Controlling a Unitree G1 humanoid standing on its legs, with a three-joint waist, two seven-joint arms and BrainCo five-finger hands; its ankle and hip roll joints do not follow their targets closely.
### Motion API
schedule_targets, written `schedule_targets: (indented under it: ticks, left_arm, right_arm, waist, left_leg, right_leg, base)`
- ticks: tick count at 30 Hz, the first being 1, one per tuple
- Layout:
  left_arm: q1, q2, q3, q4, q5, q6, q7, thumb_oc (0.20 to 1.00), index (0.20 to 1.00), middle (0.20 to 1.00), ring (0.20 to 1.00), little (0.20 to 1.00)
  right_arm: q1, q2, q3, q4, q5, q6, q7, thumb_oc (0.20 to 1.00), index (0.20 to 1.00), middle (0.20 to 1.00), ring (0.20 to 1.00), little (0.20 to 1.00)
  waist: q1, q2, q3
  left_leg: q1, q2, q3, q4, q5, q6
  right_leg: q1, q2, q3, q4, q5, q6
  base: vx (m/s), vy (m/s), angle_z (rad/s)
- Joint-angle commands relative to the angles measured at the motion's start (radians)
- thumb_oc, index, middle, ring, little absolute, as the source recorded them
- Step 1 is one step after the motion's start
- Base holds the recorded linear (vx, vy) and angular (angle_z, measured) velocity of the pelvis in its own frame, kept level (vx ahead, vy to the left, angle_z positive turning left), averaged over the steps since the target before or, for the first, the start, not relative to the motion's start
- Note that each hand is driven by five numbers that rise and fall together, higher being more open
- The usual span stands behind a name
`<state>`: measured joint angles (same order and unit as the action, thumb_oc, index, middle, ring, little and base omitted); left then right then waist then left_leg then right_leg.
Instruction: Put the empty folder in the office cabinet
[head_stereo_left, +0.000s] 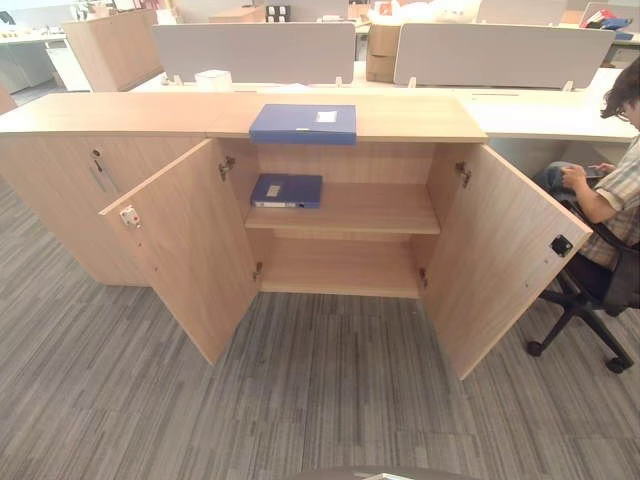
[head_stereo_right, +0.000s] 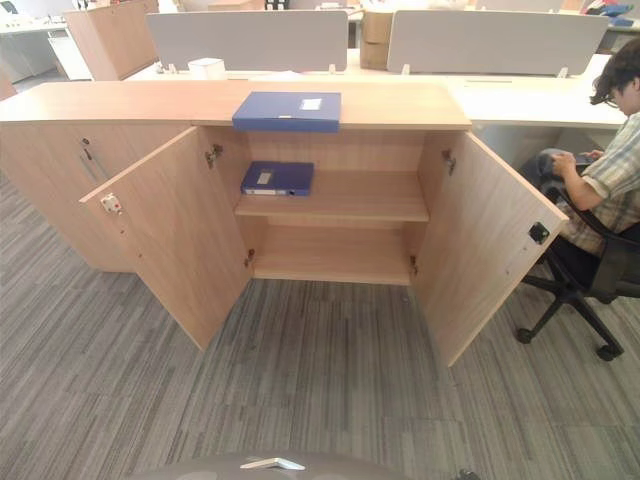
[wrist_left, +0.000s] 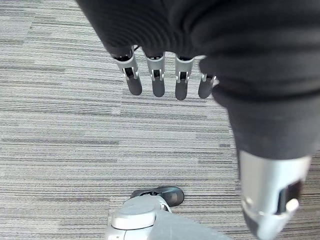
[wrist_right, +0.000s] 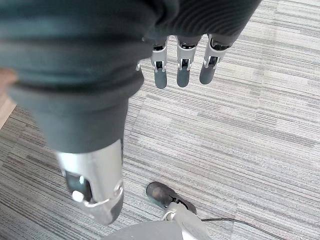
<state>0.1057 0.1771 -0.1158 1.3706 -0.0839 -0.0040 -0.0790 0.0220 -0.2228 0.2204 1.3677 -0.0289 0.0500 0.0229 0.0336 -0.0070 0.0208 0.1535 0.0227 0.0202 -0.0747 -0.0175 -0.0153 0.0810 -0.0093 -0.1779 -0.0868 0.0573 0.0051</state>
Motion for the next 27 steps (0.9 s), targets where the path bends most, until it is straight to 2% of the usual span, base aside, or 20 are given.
schedule_targets:
  ticks: [1, 21, 23, 24, 25, 27]
  left_arm:
    - [-0.057, 0.021, 0.016, 0.058, -0.008, -0.001, 0.002, 1.0, 1.0, 1.0, 1.0, 1.0]
    - [-0.069, 0.039, 0.021, 0.046, -0.027, -0.002, 0.002, 1.0, 1.0, 1.0, 1.0, 1.0]
    - [-0.081, 0.048, 0.022, 0.037, -0.04, -0.006, 0.006, 1.0, 1.0, 1.0, 1.0, 1.0]
    - [-0.094, 0.053, 0.021, 0.029, -0.056, -0.007, 0.006, 1.0, 1.0, 1.0, 1.0, 1.0]
    - [-0.103, 0.056, 0.021, 0.024, -0.064, -0.007, 0.006, 1.0, 1.0, 1.0, 1.0, 1.0]
    - [-0.117, 0.057, 0.02, 0.019, -0.078, -0.01, 0.013, 1.0, 1.0, 1.0, 1.0, 1.0]
  right_arm:
    - [-0.054, -0.001, 0.031, 0.066, -0.009, 0.005, -0.004, 1.0, 1.0, 1.0, 1.0, 1.0]
    - [-0.061, -0.02, 0.034, 0.062, -0.015, 0.016, 0.002, 1.0, 1.0, 1.0, 1.0, 1.0]
    - [-0.073, -0.027, 0.036, 0.057, -0.013, 0.017, 0.003, 1.0, 1.0, 1.0, 1.0, 1.0]
    - [-0.088, -0.038, 0.037, 0.05, -0.008, 0.017, 0.001, 1.0, 1.0, 1.0, 1.0, 1.0]
    - [-0.096, -0.045, 0.037, 0.044, -0.003, 0.017, -0.001, 1.0, 1.0, 1.0, 1.0, 1.0]
    - [-0.114, -0.063, 0.034, 0.036, 0.006, 0.014, -0.007, 1.0, 1.0, 1.0, 1.0, 1.0]
  waist:
    - [-0.016, -0.036, -0.008]
    - [-0.013, -0.031, 0.02]
    - [-0.009, -0.033, 0.036]
    - [-0.003, -0.034, 0.06]
    - [0.002, -0.038, 0.076]
    - [0.014, -0.038, 0.105]
  left_leg:
    - [-0.015, 0.006, 0.033, -0.013, -0.044, -0.042]
    - [-0.004, 0.015, 0.019, -0.005, -0.047, -0.042]
    - [-0.046, 0.012, 0.012, 0.07, -0.069, -0.039]
    - [-0.131, -0.009, 0.008, 0.202, -0.089, -0.04]
    - [-0.169, -0.023, 0.008, 0.271, -0.099, -0.042]
    - [-0.262, -0.033, -0.015, 0.417, -0.066, -0.054]
  right_leg:
    - [0.06, -0.06, -0.01, -0.001, -0.092, 0.097]
    - [0.067, -0.054, -0.011, 0.016, -0.11, 0.084]
    - [0.048, -0.061, -0.005, 0.052, -0.126, 0.075]
    - [0.022, -0.072, 0.001, 0.092, -0.144, 0.062]
    - [0.016, -0.082, 0.005, 0.106, -0.148, 0.053]
    - [0.009, -0.086, 0.011, 0.123, -0.161, 0.036]
  base:
    - [0.0, 0.0, 0.0]
    - [0.02, -0.014, 0.0]
    - [-0.03, -0.052, 0.04]
    - [-0.11, -0.045, 0.08]
    - [-0.13, -0.029, 0.1]
    - [-0.05, -0.008, 0.11]
